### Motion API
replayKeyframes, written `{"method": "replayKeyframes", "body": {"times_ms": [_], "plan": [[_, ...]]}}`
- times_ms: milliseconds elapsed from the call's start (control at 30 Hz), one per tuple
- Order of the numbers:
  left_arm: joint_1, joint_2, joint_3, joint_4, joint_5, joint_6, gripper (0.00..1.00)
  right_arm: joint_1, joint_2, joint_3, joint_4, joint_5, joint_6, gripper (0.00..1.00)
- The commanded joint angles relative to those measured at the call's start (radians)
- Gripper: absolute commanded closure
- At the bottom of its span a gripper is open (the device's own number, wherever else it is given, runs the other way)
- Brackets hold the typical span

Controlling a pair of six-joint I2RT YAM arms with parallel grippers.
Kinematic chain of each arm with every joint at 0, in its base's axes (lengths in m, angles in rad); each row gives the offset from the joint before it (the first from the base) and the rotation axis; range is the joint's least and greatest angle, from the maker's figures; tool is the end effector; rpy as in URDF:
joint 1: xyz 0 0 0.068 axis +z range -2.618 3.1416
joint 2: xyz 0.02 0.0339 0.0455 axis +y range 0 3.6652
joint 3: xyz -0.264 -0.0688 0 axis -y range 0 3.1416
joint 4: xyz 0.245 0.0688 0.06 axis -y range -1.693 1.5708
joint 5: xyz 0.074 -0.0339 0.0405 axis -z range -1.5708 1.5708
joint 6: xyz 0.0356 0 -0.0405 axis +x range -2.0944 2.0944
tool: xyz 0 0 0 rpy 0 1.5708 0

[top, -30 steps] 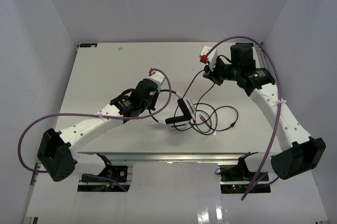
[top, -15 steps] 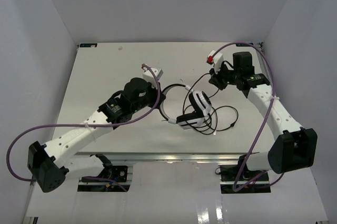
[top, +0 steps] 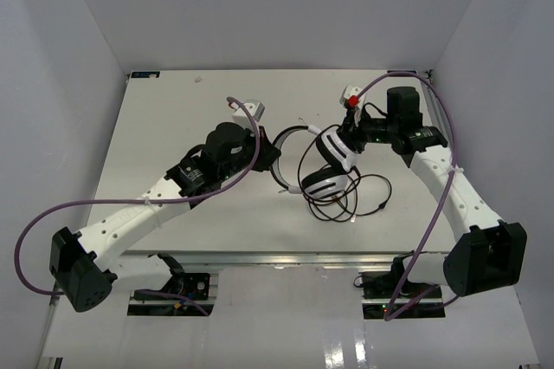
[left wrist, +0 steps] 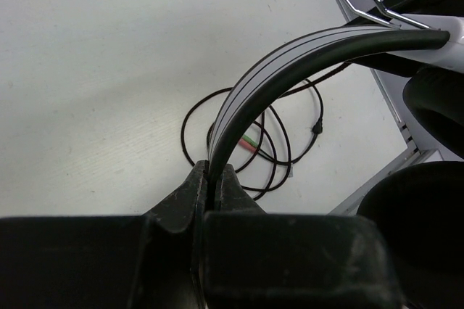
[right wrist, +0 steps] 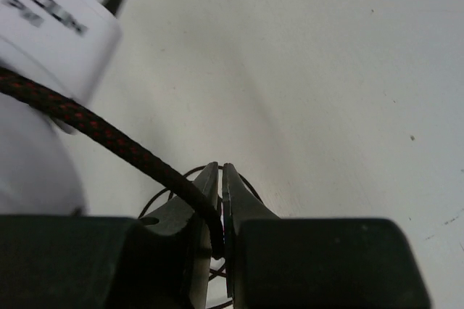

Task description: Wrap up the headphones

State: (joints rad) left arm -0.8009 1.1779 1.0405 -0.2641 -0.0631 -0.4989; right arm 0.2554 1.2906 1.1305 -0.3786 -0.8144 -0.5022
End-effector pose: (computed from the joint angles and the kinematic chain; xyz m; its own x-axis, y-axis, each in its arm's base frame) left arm 0.1900 -0.1928 0.3405 -0.5624 -0.1059 -0.8201 0.4636 0.7808 -0.4188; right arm 0.2672 0.0965 0.3369 -0.0609 -0.3573 -0.9320 -0.9204 0.3814 -0.0861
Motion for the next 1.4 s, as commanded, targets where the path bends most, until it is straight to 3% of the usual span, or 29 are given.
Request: {"method": "replayKeyframes", "body": {"times_ms": [0,400,533,867,1033,1167,1367], "plan": [[0.000,-0.007,0.011,0.133,0.048,-0.094,1.00,-0.001,-0.062,0.009,0.065,-0.090,0.032,0.86],[0.002,-0.020,0.012,0.238,0.060,-0.196,1.00,-0.012,-0.083,-0.017,0.116,-0.103,0.081,0.78],[0.002,-0.027,0.011,0.241,0.099,-0.224,1.00,-0.022,-0.083,-0.018,0.125,-0.123,0.095,0.60],[0.000,-0.033,0.033,0.235,0.108,-0.261,1.00,-0.040,-0.073,-0.029,0.190,-0.217,0.170,0.34],[0.001,-0.024,0.074,0.223,0.111,-0.271,1.00,-0.039,-0.046,-0.080,0.356,-0.309,0.326,0.19],[0.001,-0.020,0.118,0.212,0.104,-0.287,1.00,-0.040,-0.018,-0.163,0.637,-0.360,0.555,0.04],[0.003,-0.014,0.205,0.169,0.042,-0.296,1.00,-0.022,0.007,-0.277,0.924,-0.366,0.690,0.02]]}}
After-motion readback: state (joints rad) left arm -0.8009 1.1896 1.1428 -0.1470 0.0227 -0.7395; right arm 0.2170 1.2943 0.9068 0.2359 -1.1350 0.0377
